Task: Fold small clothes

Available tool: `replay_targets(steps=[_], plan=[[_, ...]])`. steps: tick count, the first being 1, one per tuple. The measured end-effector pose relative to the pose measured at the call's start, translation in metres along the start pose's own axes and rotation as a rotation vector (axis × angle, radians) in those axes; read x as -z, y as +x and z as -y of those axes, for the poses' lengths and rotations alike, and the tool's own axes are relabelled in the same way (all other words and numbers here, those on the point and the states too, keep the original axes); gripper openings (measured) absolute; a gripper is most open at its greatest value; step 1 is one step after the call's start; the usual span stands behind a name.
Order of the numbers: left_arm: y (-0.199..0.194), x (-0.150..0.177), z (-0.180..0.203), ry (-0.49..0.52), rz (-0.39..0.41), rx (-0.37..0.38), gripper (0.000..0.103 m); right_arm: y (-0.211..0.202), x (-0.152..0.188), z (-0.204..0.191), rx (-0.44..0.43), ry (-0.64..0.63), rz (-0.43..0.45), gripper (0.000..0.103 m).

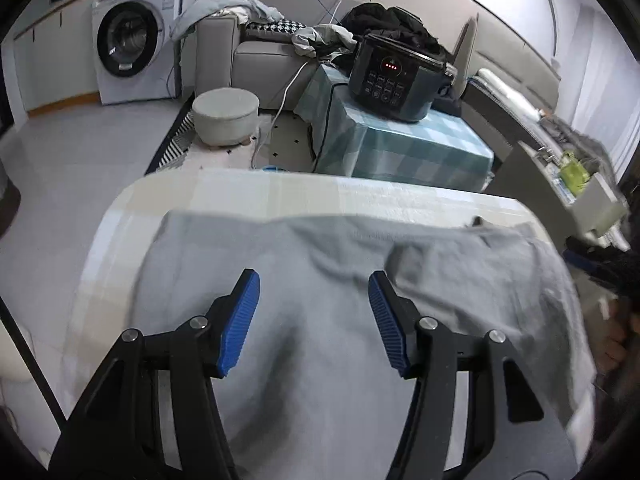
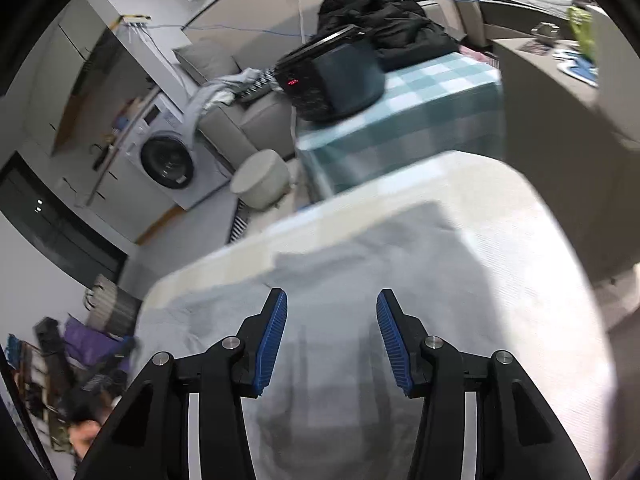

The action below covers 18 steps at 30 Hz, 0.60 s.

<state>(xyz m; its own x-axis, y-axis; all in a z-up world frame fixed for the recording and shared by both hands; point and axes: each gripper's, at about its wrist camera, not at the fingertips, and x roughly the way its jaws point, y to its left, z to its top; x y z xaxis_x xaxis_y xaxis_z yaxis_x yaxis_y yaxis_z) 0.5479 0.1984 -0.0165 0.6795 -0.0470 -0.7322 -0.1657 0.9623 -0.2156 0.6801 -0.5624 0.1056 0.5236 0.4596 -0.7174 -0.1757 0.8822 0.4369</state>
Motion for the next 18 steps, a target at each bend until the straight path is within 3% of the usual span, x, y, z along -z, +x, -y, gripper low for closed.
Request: replay_targets(steps=[2, 7, 8, 13, 15, 18], plan=[[-0.036, 0.016, -0.016, -0.028, 0.004, 0.001, 0.054, -0.014, 0.008, 0.011, 0.02, -0.021, -0.011, 0.049], [-0.114, 0.072, -0.052, -0.107, 0.044, -0.033, 0.07, -0.05, 0.043, 0.031, 0.032, -0.066, -0.034, 0.049], [-0.126, 0.082, -0.056, -0.118, 0.051, -0.036, 0.081, -0.058, 0.053, 0.032, 0.028, -0.079, -0.04, 0.049], [-0.176, 0.141, -0.06, -0.144, 0.046, -0.033, 0.103, -0.106, 0.105, 0.03, 0.033, -0.168, -0.01, 0.055], [-0.188, 0.163, -0.058, -0.15, 0.041, -0.04, 0.102, -0.123, 0.126, 0.03, 0.049, -0.191, 0.017, 0.061], [-0.205, 0.192, -0.052, -0.177, 0.043, -0.029, 0.102, -0.137, 0.148, 0.04, 0.05, -0.167, 0.006, 0.061]])
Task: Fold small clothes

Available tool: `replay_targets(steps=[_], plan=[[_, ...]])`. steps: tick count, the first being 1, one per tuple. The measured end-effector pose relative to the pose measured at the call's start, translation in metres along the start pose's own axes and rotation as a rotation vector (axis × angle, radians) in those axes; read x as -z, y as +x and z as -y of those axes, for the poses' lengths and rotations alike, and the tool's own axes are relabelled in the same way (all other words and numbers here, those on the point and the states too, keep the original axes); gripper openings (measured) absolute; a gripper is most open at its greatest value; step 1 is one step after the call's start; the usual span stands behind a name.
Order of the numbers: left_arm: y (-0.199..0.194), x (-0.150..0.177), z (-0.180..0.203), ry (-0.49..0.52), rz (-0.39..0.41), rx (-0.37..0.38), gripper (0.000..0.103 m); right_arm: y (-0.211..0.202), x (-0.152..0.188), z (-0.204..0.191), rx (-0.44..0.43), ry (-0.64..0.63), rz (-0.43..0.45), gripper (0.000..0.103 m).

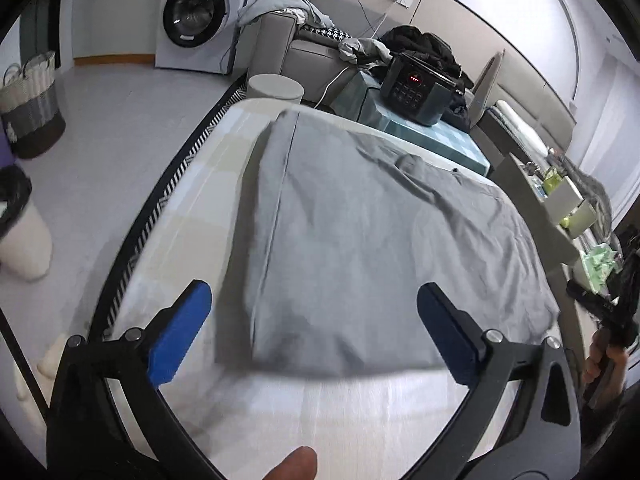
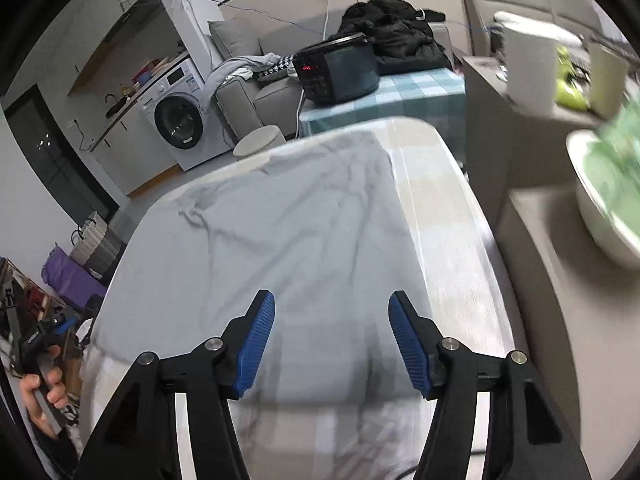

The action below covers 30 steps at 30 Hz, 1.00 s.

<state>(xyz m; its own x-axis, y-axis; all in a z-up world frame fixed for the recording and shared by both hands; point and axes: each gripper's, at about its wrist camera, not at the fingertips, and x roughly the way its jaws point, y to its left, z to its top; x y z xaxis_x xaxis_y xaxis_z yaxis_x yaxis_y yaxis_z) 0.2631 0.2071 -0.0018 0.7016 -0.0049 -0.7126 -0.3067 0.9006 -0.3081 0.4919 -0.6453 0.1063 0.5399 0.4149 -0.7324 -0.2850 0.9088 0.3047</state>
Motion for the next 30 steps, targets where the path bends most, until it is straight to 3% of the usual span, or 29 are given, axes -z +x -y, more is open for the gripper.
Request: replay_targets(steps=[5, 10, 14, 18, 27, 30], plan=[[-0.013, 0.027, -0.006, -0.061, 0.001, 0.045, 0.102, -0.007, 0.023, 0.025, 0.027, 0.074, -0.029, 0.061], [-0.006, 0.028, -0.008, -0.078, 0.008, 0.079, 0.102, 0.001, 0.035, 0.043, 0.027, 0.131, -0.095, 0.061], [0.0, 0.019, -0.011, -0.068, -0.005, 0.067, 0.102, -0.008, 0.038, 0.043, 0.145, 0.127, -0.119, 0.061], [-0.012, 0.016, -0.02, -0.087, 0.012, 0.038, 0.102, -0.064, 0.054, 0.025, 0.288, 0.01, -0.024, 0.061], [-0.042, 0.029, -0.003, -0.063, 0.047, 0.049, 0.102, -0.206, 0.086, 0.011, 0.348, -0.039, 0.131, 0.061], [-0.047, 0.04, 0.001, -0.059, 0.042, 0.059, 0.102, -0.245, 0.095, 0.003, 0.371, -0.082, 0.173, 0.069]])
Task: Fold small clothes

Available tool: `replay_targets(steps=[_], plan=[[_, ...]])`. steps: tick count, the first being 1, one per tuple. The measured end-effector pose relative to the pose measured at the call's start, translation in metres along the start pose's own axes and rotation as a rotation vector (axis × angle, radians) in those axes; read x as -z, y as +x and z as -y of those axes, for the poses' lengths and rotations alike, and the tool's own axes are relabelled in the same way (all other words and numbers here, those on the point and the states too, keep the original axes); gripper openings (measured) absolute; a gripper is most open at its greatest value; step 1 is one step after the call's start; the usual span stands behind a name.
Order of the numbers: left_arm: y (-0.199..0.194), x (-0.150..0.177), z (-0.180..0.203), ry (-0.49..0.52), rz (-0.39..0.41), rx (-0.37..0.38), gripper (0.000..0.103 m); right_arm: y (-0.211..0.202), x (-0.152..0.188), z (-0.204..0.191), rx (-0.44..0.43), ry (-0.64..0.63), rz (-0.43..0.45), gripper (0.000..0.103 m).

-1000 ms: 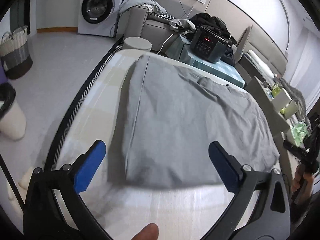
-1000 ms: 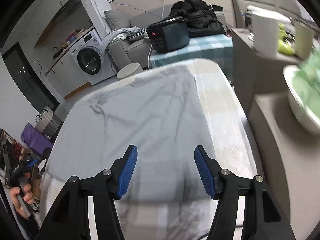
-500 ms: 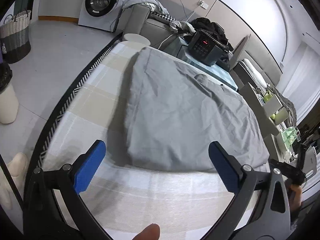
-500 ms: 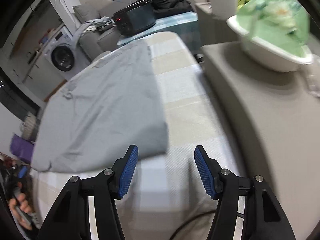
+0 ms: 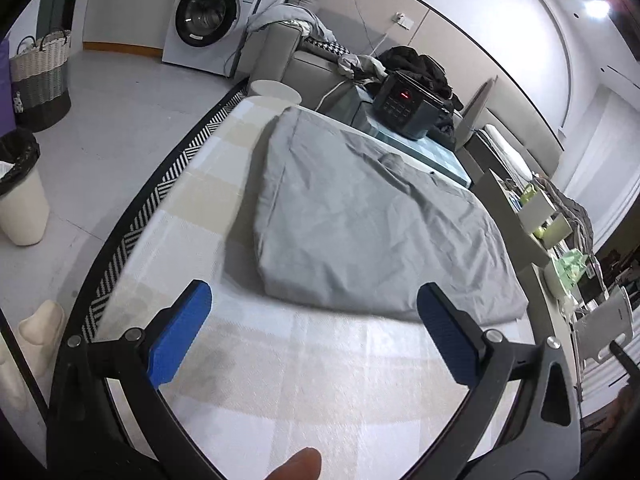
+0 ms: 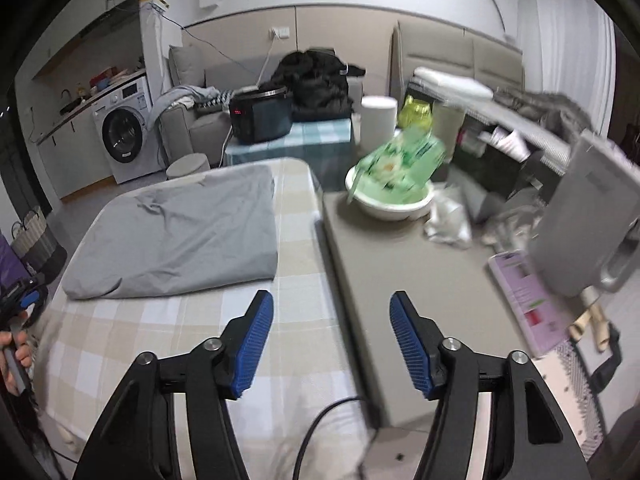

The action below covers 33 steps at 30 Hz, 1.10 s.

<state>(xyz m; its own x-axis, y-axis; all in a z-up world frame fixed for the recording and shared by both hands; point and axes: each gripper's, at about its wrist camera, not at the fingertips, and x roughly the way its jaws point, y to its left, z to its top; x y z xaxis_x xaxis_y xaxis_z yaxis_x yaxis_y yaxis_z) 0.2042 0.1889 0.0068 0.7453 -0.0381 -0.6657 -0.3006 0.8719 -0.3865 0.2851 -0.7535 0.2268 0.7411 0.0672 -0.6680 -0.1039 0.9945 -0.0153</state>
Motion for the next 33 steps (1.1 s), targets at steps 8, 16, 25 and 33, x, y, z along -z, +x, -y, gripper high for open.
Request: replay_targets(steps=[8, 16, 25, 33], plan=[[-0.002, 0.007, 0.01, 0.036, 0.004, -0.006, 0.102, 0.042, 0.013, -0.017, -0.134, 0.024, -0.024, 0.076], [0.026, 0.01, -0.002, 0.024, -0.042, -0.048, 0.102, 0.165, -0.006, -0.063, -0.288, 0.078, -0.059, 0.075], [0.059, 0.014, -0.029, -0.031, -0.088, -0.084, 0.102, 0.269, -0.026, -0.056, -0.376, 0.203, -0.186, 0.07], [0.07, 0.018, -0.028, -0.024, -0.108, -0.092, 0.102, 0.272, -0.024, -0.057, -0.568, 0.139, -0.209, 0.064]])
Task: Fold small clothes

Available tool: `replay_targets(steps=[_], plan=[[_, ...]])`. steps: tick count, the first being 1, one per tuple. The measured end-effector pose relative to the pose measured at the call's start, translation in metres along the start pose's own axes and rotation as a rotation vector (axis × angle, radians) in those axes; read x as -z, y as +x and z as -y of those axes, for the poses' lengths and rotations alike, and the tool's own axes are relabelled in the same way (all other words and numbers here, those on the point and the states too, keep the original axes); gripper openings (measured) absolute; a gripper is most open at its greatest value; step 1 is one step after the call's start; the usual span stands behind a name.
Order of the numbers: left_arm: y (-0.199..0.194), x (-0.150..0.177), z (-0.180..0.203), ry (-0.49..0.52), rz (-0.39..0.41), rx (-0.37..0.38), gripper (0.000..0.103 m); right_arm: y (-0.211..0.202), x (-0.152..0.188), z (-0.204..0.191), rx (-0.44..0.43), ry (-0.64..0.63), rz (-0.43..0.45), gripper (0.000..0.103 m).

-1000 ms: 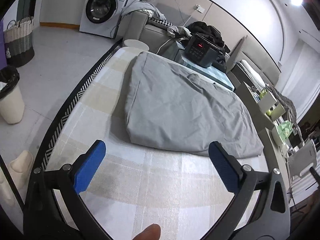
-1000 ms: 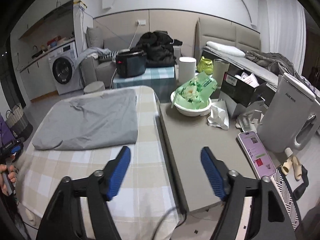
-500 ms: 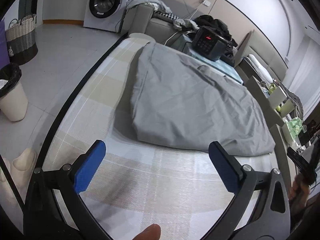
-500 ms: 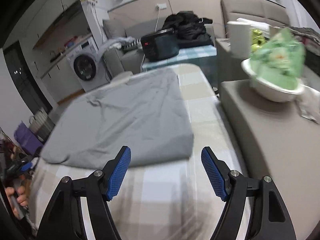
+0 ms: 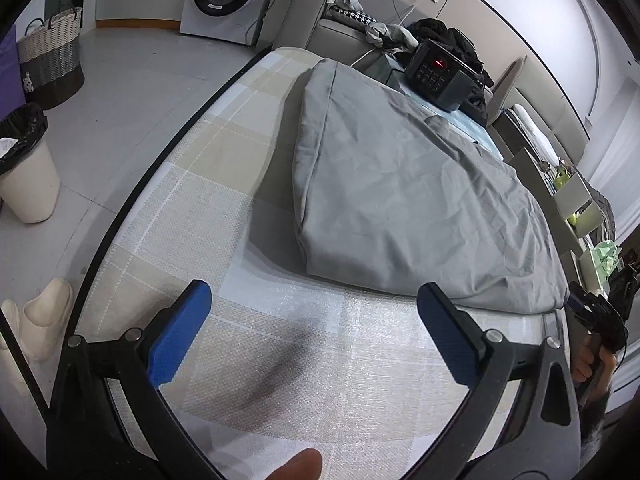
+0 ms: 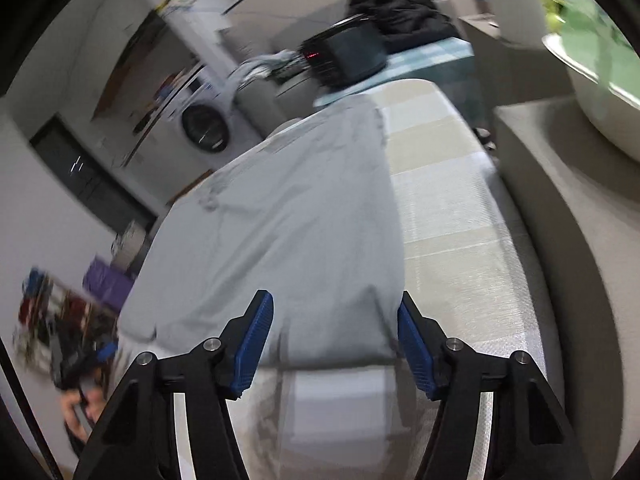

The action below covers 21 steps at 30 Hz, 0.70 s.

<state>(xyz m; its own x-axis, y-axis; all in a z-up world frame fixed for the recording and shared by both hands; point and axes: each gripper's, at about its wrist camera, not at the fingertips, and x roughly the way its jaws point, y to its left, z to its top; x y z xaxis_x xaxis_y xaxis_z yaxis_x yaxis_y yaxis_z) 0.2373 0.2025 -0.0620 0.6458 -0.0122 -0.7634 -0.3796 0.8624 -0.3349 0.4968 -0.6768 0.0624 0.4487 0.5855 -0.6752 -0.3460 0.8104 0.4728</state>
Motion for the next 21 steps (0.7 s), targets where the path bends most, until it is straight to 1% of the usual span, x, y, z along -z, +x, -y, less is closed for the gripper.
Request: replay_targets(steps=[1, 3, 5, 6, 7, 8, 9, 10, 12, 15, 19, 20, 21], plan=[[0.001, 0.0, 0.001, 0.004, -0.002, -0.002, 0.102, 0.0, 0.001, -0.002, -0.015, -0.028, -0.009, 0.064], [0.001, 0.001, 0.004, 0.014, -0.001, -0.016, 0.102, -0.002, 0.003, -0.005, -0.013, -0.072, -0.018, 0.063], [0.002, 0.002, 0.008, 0.033, 0.001, -0.023, 0.102, -0.002, 0.004, -0.003, -0.006, -0.088, -0.024, 0.059], [0.002, 0.002, 0.009, 0.037, 0.002, -0.02, 0.102, -0.001, 0.005, -0.002, 0.006, -0.09, -0.026, 0.05], [0.002, 0.001, 0.011, 0.039, 0.002, -0.018, 0.102, 0.002, 0.006, -0.001, 0.036, -0.093, -0.033, 0.034], [0.002, 0.002, 0.011, 0.039, 0.002, -0.017, 0.102, 0.004, 0.008, 0.0, 0.065, -0.091, -0.038, 0.025], [0.003, 0.002, 0.012, 0.037, 0.001, -0.017, 0.102, 0.006, 0.009, 0.001, 0.089, -0.09, -0.038, 0.012], [0.003, 0.002, 0.012, 0.039, 0.0, -0.017, 0.102, 0.008, 0.011, 0.002, 0.107, -0.1, -0.042, 0.007], [0.004, 0.002, 0.012, 0.039, -0.003, -0.019, 0.102, 0.004, 0.016, 0.0, 0.117, -0.131, -0.038, 0.005], [0.006, 0.002, 0.007, 0.024, -0.004, -0.022, 0.102, -0.01, 0.021, -0.003, 0.171, -0.169, -0.016, 0.005], [0.014, -0.004, -0.006, -0.033, -0.015, 0.0, 0.102, -0.002, 0.022, -0.004, 0.326, -0.176, -0.058, 0.004], [0.015, -0.006, -0.01, -0.049, -0.013, 0.006, 0.101, -0.002, 0.021, -0.002, 0.313, -0.166, -0.056, 0.004], [0.016, -0.007, -0.016, -0.072, -0.007, 0.015, 0.095, -0.003, 0.022, -0.001, 0.287, -0.151, -0.048, 0.004]])
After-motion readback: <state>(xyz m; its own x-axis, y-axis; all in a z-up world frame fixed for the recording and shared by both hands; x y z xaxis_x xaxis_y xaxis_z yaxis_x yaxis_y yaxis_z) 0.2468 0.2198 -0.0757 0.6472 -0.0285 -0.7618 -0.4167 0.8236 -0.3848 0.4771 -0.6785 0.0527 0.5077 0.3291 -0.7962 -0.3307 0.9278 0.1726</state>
